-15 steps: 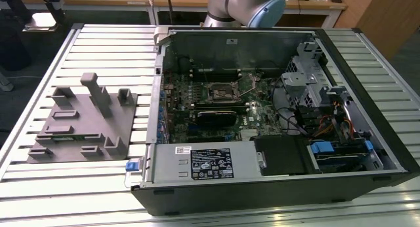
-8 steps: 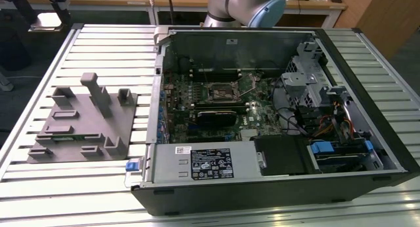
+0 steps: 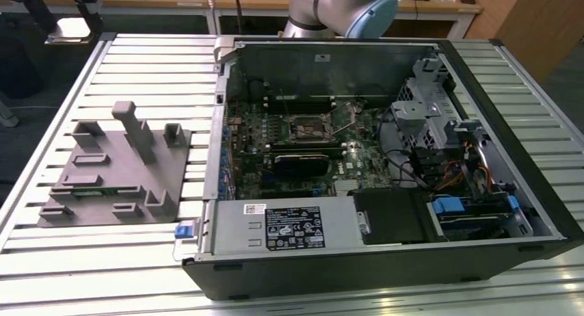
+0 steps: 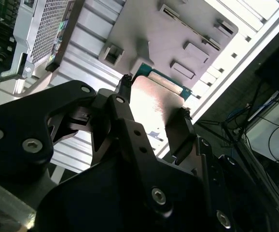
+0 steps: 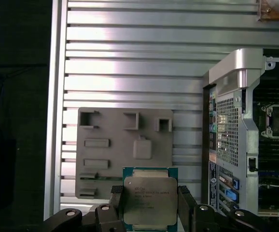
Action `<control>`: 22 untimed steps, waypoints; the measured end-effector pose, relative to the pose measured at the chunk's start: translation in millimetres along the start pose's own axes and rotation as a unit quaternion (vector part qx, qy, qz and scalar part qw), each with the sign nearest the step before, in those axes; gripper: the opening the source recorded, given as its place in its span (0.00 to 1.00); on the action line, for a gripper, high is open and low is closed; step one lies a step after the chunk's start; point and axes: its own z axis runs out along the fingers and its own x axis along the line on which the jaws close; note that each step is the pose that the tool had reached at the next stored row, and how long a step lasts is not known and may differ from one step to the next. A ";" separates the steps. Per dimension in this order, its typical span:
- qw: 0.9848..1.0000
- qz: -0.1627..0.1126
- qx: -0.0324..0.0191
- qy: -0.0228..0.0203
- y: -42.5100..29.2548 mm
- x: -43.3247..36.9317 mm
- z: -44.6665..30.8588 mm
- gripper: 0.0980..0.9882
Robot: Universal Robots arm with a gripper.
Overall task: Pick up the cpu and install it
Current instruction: 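Pick up the cpu and move it towards the insertion slot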
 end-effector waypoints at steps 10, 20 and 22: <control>1.000 0.000 0.000 0.000 -0.1 -11.5 -0.1 0.49; 1.000 0.000 0.000 0.000 -0.2 -23.7 -0.2 0.49; 1.000 0.000 0.000 0.000 -0.2 -26.7 -0.2 0.49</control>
